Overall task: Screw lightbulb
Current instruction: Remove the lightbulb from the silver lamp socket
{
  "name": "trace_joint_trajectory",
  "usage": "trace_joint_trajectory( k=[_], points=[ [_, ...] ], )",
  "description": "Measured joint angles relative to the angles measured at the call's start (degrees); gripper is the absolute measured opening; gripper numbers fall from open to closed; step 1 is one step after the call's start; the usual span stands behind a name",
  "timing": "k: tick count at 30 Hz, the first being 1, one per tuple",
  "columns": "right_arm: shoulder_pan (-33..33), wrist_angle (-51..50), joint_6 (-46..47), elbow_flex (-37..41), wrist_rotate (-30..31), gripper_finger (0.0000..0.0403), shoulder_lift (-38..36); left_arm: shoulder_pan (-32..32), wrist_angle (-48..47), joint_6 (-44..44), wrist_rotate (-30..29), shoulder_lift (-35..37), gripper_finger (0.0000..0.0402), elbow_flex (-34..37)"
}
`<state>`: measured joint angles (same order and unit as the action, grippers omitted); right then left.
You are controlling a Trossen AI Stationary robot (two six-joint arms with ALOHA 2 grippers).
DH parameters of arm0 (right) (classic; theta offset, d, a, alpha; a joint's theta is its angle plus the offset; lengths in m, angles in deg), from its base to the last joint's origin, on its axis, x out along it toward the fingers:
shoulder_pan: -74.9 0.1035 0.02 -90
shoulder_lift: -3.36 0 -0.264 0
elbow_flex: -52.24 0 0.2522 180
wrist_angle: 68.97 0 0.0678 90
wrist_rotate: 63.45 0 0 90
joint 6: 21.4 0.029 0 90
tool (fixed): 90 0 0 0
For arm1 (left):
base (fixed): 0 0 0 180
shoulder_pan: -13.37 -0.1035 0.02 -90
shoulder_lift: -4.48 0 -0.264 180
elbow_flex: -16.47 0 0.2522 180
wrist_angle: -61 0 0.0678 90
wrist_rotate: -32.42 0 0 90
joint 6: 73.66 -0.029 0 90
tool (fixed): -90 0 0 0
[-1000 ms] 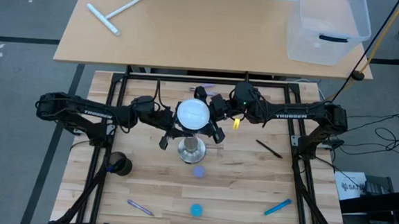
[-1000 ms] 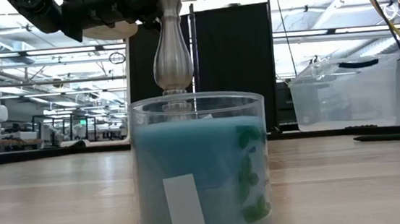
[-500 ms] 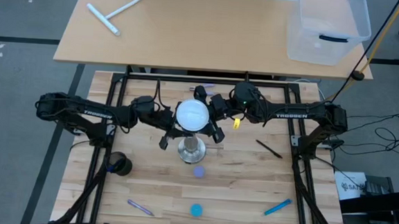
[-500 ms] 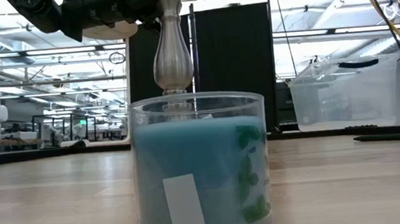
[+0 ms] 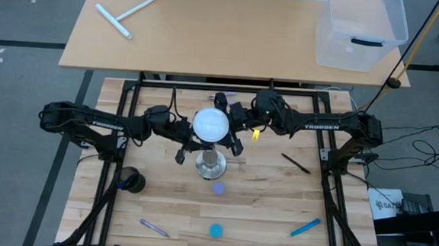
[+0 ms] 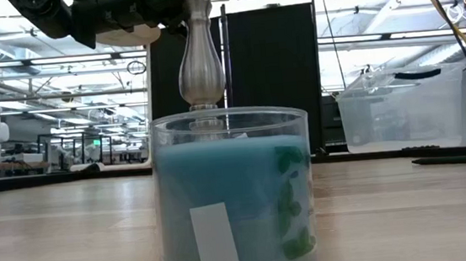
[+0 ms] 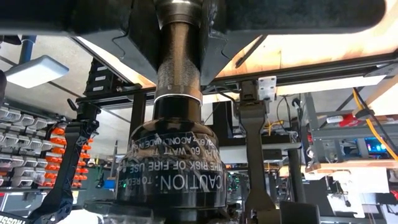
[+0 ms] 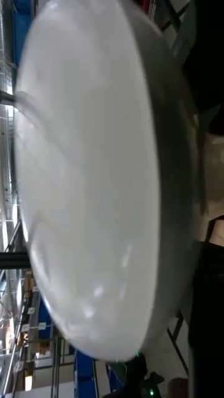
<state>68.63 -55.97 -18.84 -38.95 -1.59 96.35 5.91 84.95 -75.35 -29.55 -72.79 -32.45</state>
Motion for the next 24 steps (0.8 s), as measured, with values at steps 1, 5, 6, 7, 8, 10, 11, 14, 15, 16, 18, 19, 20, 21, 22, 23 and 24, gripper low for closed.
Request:
trace_joint_trajectory(
  k=[1,5,6,7,8,10,11,14,15,16,18,19,20,21,22,23,24],
  points=[
    [0.0,0.0,0.0,0.0,0.0,0.0279,0.0,0.0,0.0,0.0,0.0,0.0,0.0075,0.0],
    [0.0,0.4,0.1,0.0,0.1,0.0279,0.0,0.0,0.0,0.0,0.0,0.0,0.0075,0.0],
    [0.0,0.6,0.1,0.0,0.1,0.0279,0.0,0.0,0.0,0.0,0.0,0.0,0.0075,0.0],
    [0.0,0.9,0.2,0.0,0.1,0.0279,0.0,0.0,0.0,0.0,0.0,0.0,0.0075,0.0],
    [0.0,1.3,0.2,0.0,0.1,0.0279,0.0,0.0,0.0,0.0,0.0,0.0,0.0075,0.0],
    [0.0,1.7,0.2,0.0,0.1,0.0279,0.0,0.0,0.0,0.0,0.0,0.0,0.0075,0.0],
    [0.0,1.8,0.2,0.0,0.1,0.0279,0.0,0.0,0.0,0.0,0.0,0.0,0.0075,0.0],
    [0.0,2.1,0.2,0.0,0.1,0.0279,0.0,0.0,0.0,0.0,0.0,0.0,0.0075,0.0],
    [0.0,2.1,0.1,0.0,0.1,0.0279,0.0,0.0,0.0,0.0,0.0,0.0,0.0075,0.0],
    [0.0,2.1,-0.1,0.0,0.0,0.0279,0.0,0.0,0.0,0.0,-0.1,0.0,0.0075,0.0],
    [0.0,2.1,-0.1,0.0,-0.1,0.0279,0.0,0.0,0.0,0.0,-0.1,0.0,0.0075,0.0],
    [0.0,2.1,-0.1,0.0,-0.1,0.0279,0.0,0.0,0.0,0.0,-0.1,0.0,0.0075,0.0],
    [0.0,2.0,-0.2,0.0,-0.3,0.0279,0.0,0.0,0.0,0.0,-0.1,0.0,0.0075,0.0],
    [0.0,1.8,-0.4,0.0,-0.5,0.0279,0.0,0.0,0.0,0.0,0.0,0.0,0.0075,0.0],
    [0.0,1.5,-0.6,0.0,-0.6,0.0279,0.0,0.0,0.0,0.0,-0.1,0.0,0.0075,0.0],
    [0.1,1.3,-0.7,0.0,-0.6,0.0279,0.0,0.0,0.0,0.0,-0.1,0.0,0.0075,0.0],
    [0.1,0.9,-1.0,0.0,-0.7,0.028,0.0,0.0,0.0,0.0,-0.1,0.0,0.0075,0.0]
  ],
)
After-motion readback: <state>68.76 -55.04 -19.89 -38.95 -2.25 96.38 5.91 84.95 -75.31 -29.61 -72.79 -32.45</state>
